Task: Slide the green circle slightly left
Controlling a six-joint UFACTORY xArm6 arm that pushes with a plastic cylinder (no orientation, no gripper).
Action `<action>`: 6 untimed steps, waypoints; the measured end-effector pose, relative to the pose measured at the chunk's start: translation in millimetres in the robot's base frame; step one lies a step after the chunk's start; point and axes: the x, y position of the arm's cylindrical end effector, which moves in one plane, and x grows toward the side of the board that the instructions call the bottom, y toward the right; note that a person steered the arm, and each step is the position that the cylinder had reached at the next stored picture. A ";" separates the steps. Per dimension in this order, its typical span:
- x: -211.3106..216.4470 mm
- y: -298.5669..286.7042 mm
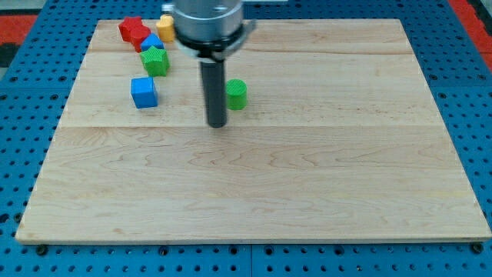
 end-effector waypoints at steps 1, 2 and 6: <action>0.9 -19.7; 11.4 2.5; -60.4 52.6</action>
